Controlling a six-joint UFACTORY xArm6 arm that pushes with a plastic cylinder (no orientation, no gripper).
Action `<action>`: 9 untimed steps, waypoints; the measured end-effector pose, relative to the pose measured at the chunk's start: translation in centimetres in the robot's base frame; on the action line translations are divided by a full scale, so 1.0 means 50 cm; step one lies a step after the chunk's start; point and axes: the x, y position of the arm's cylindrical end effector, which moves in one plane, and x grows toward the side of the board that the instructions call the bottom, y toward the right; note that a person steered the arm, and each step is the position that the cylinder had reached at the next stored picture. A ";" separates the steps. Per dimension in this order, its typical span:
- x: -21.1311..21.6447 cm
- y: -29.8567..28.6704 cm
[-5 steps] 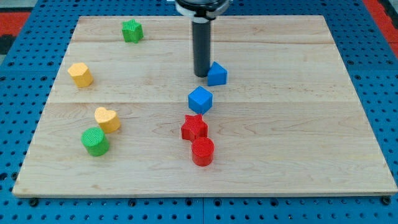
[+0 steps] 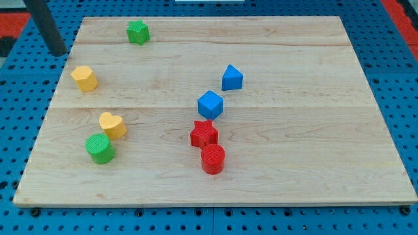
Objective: Adjust the yellow hexagongreen circle vertical to the yellow heart
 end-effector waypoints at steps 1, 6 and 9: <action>0.129 0.048; 0.131 0.194; 0.378 0.166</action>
